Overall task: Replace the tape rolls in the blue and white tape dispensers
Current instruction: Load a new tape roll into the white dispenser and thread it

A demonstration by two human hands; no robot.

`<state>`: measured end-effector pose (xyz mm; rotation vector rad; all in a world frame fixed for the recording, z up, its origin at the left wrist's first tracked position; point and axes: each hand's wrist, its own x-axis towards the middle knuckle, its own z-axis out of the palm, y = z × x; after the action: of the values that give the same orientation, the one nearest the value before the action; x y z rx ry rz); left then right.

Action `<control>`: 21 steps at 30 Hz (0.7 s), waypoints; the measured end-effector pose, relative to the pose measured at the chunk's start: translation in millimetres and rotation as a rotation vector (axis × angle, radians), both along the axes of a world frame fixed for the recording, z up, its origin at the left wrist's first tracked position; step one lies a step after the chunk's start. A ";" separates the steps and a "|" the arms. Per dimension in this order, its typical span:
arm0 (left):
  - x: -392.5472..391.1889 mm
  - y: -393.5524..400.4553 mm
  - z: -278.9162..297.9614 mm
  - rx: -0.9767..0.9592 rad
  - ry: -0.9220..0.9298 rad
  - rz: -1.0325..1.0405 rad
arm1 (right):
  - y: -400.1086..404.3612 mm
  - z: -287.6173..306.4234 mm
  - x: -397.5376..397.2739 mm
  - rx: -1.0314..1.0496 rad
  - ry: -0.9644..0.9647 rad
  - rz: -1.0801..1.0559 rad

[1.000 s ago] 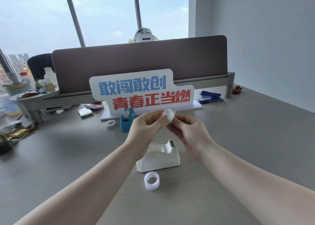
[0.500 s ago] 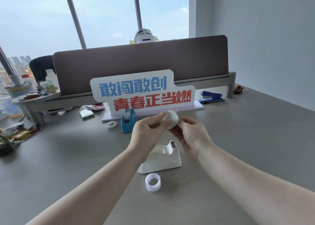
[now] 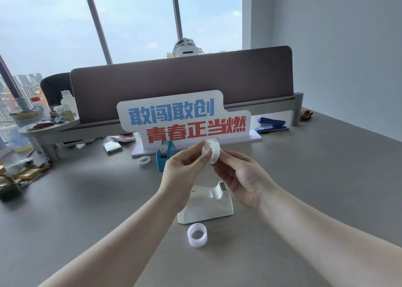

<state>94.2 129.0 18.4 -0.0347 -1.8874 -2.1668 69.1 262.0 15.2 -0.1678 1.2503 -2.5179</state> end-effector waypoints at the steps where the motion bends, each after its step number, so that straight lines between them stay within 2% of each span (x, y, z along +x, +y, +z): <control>1: 0.3 -0.5 -0.5 0.010 -0.003 -0.004 | -1.0 -0.7 0.1 -0.011 -0.006 -0.003; 8: 0.5 -2.4 -4.3 -0.010 0.009 0.033 | -6.8 6.2 6.4 -0.048 -0.047 -0.094; 12: 2.1 -1.7 -4.2 0.082 0.023 0.027 | -4.8 7.6 6.9 -0.097 -0.059 -0.091; 16: 4.6 -1.5 -2.6 0.143 0.015 -0.008 | 0.6 7.4 4.8 0.046 0.051 -0.038; 21: 4.8 -2.8 2.7 0.116 0.036 -0.020 | -0.3 5.5 4.8 0.084 0.178 0.023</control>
<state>99.0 126.2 21.1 -0.0702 -1.7463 -2.2689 73.9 261.7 20.6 -0.3918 1.4098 -2.4706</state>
